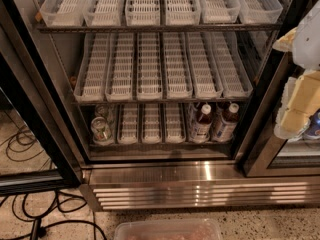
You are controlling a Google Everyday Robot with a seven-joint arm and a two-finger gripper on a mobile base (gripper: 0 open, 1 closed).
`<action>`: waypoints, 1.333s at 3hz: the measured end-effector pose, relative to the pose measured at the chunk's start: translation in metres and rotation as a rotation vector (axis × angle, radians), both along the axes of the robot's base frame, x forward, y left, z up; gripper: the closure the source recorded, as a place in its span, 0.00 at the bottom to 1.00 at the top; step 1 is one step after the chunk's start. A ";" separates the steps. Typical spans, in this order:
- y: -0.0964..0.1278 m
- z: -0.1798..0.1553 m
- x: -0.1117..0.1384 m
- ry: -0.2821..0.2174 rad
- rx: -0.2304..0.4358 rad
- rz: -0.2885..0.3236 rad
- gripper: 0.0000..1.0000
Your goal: Pick 7up can from bottom shelf of fridge
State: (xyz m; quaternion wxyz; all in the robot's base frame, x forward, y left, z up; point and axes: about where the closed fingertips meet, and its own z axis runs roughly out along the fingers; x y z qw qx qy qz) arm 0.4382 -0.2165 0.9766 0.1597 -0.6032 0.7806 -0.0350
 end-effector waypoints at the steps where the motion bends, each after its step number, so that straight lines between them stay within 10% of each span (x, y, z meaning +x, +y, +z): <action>1: 0.000 0.000 0.000 0.000 0.000 0.000 0.00; 4: 0.003 -0.150 -0.010 0.089 0.104 -0.096 0.00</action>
Offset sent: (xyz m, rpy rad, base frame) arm -0.0025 0.0026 -0.0578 0.0623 0.0674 -0.0298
